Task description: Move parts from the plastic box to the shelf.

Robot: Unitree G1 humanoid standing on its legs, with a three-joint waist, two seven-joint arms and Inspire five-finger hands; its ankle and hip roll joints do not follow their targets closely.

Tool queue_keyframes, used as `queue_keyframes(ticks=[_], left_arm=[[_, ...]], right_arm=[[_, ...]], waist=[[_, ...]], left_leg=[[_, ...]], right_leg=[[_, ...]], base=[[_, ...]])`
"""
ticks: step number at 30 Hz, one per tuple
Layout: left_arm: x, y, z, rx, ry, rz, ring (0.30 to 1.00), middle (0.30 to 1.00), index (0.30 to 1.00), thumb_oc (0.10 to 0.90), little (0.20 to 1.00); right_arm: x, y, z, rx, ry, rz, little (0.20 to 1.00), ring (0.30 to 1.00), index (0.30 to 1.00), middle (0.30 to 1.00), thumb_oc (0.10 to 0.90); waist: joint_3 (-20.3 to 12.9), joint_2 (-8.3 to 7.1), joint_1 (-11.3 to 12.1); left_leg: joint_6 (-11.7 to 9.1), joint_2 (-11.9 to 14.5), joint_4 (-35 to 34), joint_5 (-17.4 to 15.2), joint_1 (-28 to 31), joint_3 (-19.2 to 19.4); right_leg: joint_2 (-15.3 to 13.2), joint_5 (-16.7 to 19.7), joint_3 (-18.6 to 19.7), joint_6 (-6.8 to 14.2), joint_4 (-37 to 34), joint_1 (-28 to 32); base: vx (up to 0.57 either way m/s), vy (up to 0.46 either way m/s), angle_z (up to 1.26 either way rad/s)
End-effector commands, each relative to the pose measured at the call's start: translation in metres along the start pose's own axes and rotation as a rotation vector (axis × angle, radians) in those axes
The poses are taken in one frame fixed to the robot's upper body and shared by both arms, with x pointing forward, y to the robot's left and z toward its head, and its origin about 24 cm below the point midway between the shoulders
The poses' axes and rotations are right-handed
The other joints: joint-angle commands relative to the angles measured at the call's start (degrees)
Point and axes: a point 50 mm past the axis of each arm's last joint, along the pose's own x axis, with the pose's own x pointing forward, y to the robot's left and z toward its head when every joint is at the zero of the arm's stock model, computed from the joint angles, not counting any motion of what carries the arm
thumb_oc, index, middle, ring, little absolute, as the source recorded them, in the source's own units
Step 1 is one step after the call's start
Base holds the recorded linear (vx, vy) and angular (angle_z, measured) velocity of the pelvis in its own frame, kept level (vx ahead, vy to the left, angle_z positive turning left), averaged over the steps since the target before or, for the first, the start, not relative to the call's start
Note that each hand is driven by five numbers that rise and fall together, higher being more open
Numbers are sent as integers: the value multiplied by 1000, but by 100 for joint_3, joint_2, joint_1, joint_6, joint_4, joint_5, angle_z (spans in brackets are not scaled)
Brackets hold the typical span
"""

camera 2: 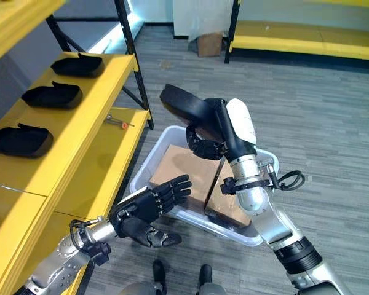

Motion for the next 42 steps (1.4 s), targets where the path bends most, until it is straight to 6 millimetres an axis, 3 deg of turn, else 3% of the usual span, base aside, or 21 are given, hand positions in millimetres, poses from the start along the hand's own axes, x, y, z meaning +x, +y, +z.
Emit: queue_keyframes(ticks=[1, 10, 15, 16, 24, 34, 37, 42], left_arm=[[8, -3, 12, 16, -105, -27, 1000, 1000, 1000, 900, 1000], [4, 1, 14, 41, -117, -12, 1000, 1000, 1000, 900, 1000], [-2, 17, 48, 285, -260, 182, 1000, 1000, 1000, 900, 1000], [-14, 28, 70, 463, -322, 336, 1000, 1000, 1000, 900, 1000], [-35, 39, 124, 858, -471, 561, 1000, 1000, 1000, 900, 1000], [-38, 34, 156, 1199, -536, 650, 1000, 1000, 1000, 900, 1000], [-31, 32, 160, 1363, -483, 572, 1000, 1000, 1000, 900, 1000], [-23, 28, 158, 1401, -441, 476, 1000, 1000, 1000, 900, 1000]], right_arm=[[18, -24, 38, 162, -195, -124, 300, 300, 300, 300, 400], [12, -30, 29, 302, -133, -189, 300, 300, 300, 300, 400], [7, -21, 26, 222, -110, -73, 300, 300, 300, 300, 400], [3, -21, 23, 162, -89, -14, 300, 300, 300, 300, 400], [2, -37, 29, -86, -113, 74, 300, 300, 300, 300, 400], [4, -40, 48, -274, -195, 267, 300, 300, 300, 300, 400], [7, -35, 57, -341, -251, 339, 300, 300, 300, 300, 400], [9, -33, 66, -389, -307, 362, 300, 300, 300, 300, 400]], waist=[[-642, -177, 45], [-746, -215, 3], [-842, -242, 10], [-866, -273, 63], [-938, -407, 119], [-1017, -492, 32], [-1038, -505, -11], [-1036, -490, -28]], left_leg=[[-168, 138, 33, -530, 227, 116], [-166, 138, -4, -551, 305, 142], [-164, 125, -41, -564, 363, 137], [-168, 118, -46, -566, 373, 115], [-206, 115, -49, -568, 358, 3], [-282, 146, -49, -582, 373, 64], [-295, 158, -49, -586, 391, 114], [-295, 160, -49, -591, 403, 137]], right_leg=[[-256, -543, -121, 295, 391, 85], [-275, -447, -81, 344, 274, 134], [-306, -360, -81, 380, 171, 172], [-327, -341, -115, 389, 142, 203], [-363, -289, -180, 423, 90, 245], [-383, -253, -182, 499, 29, 262], [-376, -250, -166, 523, 36, 247], [-367, -241, -143, 535, 24, 245]], base=[[0, 0, 0], [-6, 2, -1], [-56, 4, -1], [-42, -12, 3], [-24, -25, 6], [-1, -5, 3], [-2, -11, 0], [0, -1, -2]])
